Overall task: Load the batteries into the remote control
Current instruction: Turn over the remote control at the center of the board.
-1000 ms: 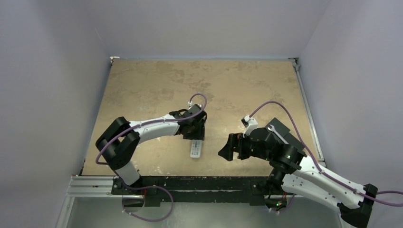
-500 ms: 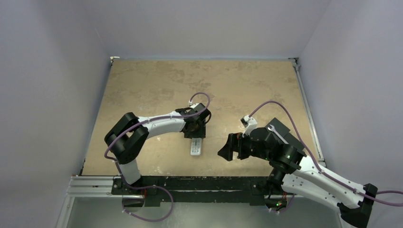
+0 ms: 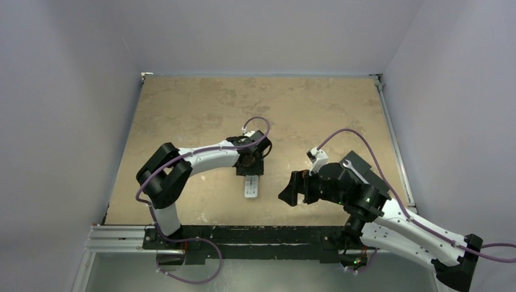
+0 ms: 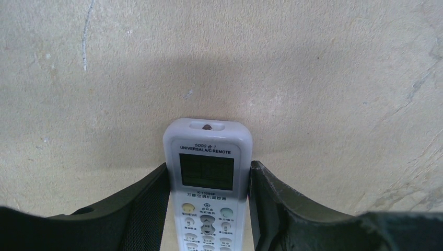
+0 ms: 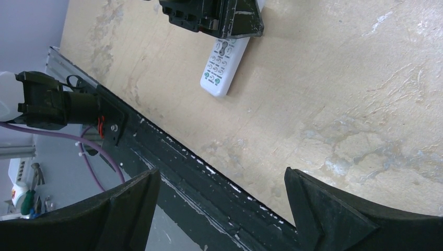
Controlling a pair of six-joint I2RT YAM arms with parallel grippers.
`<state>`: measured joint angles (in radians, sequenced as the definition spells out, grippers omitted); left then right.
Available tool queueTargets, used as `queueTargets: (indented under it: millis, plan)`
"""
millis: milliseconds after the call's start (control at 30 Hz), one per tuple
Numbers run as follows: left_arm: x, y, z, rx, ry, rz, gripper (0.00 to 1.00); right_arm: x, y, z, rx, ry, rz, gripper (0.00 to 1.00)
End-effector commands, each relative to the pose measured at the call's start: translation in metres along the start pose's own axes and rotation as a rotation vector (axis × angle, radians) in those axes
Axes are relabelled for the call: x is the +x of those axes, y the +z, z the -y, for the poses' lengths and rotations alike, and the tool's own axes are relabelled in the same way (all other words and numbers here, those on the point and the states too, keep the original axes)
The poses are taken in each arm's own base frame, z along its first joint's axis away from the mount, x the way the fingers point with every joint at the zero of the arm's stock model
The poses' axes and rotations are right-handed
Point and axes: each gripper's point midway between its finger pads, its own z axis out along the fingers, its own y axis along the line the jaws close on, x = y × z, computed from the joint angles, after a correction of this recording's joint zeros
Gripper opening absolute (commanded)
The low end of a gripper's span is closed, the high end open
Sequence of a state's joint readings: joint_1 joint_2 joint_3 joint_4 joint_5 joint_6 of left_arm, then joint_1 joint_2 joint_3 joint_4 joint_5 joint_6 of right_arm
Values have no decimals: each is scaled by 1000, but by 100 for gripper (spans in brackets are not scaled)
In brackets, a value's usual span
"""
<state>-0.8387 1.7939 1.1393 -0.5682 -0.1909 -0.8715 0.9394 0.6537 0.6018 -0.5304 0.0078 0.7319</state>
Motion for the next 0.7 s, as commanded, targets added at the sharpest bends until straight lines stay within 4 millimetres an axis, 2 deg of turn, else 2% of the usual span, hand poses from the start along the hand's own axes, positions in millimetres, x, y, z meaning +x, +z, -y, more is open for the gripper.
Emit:
queueTargets:
  millis: [0,167,267,333,500,667]
  plan:
    - [-16,-12,8,16,-1,46,43,-15,-7,-12,-43,-7,45,99]
    - [-21,-23,10,37,1,68,56,-15,-13,-11,-26,-1,40,99]
    - [-25,-29,11,50,6,82,76,-17,-17,-9,-10,4,45,99]
    - [-27,-31,14,61,14,88,85,-18,-20,-9,-5,7,52,99]
    - [-35,-40,21,87,24,103,91,-21,-24,-8,9,14,56,99]
    - [-44,-59,28,132,37,130,98,-26,-29,-5,35,16,71,99]
